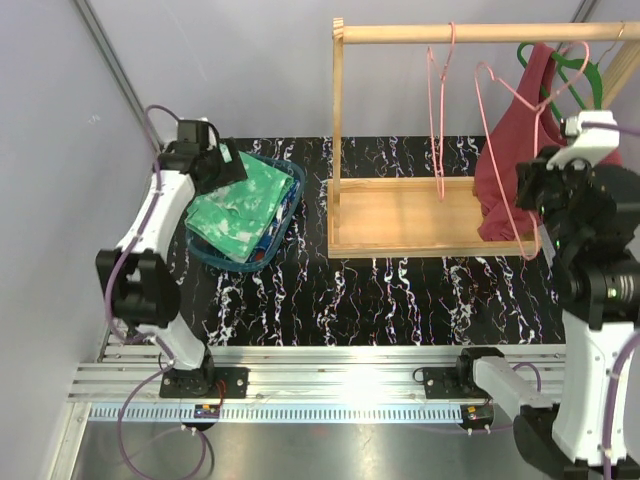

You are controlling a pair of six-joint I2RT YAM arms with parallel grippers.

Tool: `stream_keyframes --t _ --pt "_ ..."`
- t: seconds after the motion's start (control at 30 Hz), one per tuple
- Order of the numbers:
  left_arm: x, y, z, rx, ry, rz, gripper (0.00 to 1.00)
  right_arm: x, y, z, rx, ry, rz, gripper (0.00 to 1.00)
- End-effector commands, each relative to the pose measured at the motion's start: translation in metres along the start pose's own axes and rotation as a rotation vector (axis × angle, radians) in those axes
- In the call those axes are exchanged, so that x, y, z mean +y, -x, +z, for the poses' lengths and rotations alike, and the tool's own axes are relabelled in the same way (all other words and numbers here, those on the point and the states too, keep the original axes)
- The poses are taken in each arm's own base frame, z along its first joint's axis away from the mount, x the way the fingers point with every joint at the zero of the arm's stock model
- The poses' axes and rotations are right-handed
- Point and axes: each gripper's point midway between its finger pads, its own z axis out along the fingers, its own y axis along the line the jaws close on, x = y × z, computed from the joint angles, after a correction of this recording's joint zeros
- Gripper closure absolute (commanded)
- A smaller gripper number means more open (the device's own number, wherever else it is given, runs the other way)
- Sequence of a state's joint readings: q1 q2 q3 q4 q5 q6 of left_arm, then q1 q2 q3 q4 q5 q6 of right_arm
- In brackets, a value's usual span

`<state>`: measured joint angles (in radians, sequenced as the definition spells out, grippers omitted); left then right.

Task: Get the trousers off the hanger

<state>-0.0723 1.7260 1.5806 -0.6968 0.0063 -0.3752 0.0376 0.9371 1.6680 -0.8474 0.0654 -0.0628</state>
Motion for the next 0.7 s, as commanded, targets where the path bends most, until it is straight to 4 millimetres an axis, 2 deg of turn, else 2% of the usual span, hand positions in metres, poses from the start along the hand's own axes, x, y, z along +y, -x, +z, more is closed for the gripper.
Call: stream_keyframes --t 0.0,0.03,0.07,0.1,0.17,0.2,0.27,0.3,0.33,0.37,0.43,0.47,0.5,0.6,0.67 --pt "-0.024 0.019 -0.079 -0.136 -0.149 -0.009 0.01 0.013 0.047 0.029 -0.123 0.067 -0.032 1.0" --pt "-0.026 0.016 -0.088 -0.151 -0.17 -0.007 0.01 0.022 0.05 0.036 -0.127 0.117 -0.036 1.0" --pt "-0.034 0.022 -0.12 -0.222 -0.225 0.003 0.01 0.024 0.061 0.04 -0.153 0.124 -0.035 1.0" --pt "-0.032 0.018 -0.129 -0.237 -0.231 -0.011 0.01 0.027 0.055 0.059 -0.12 0.134 -0.037 1.0" --pt "-0.026 0.005 -0.145 -0.254 -0.234 -0.016 0.01 0.029 0.063 0.07 -0.122 0.143 -0.042 1.0" --pt "-0.024 0.004 -0.17 -0.314 -0.242 -0.007 0.01 0.031 0.054 0.089 -0.081 0.144 -0.045 1.0" --pt "-0.008 -0.004 -0.183 -0.362 -0.188 -0.01 0.01 0.031 0.056 0.101 -0.073 0.141 -0.047 1.0" --pt "-0.002 -0.004 -0.21 -0.436 -0.185 -0.001 0.01 0.033 0.048 0.115 -0.044 0.146 -0.044 1.0" --pt "0.002 -0.007 -0.219 -0.458 -0.176 0.006 0.01 0.035 0.047 0.118 -0.036 0.159 -0.042 1.0" --pt "0.017 -0.009 -0.227 -0.491 -0.107 -0.004 0.01 0.038 0.042 0.123 -0.017 0.17 -0.036 1.0" --pt "0.031 -0.012 -0.252 -0.56 -0.061 0.013 0.01 0.042 0.025 0.131 0.031 0.185 -0.028 1.0" --pt "0.042 -0.016 -0.256 -0.567 -0.01 0.01 0.01 0.044 0.021 0.132 0.037 0.191 -0.027 1.0" --pt "0.045 -0.018 -0.262 -0.573 -0.001 0.026 0.01 0.045 0.022 0.13 0.021 0.197 -0.023 1.0" --pt "0.051 -0.029 -0.275 -0.577 0.009 0.034 0.01 0.05 0.006 0.131 0.053 0.214 -0.02 1.0" --pt "0.052 -0.033 -0.284 -0.591 -0.002 0.041 0.01 0.051 -0.002 0.13 0.069 0.215 -0.018 0.94"
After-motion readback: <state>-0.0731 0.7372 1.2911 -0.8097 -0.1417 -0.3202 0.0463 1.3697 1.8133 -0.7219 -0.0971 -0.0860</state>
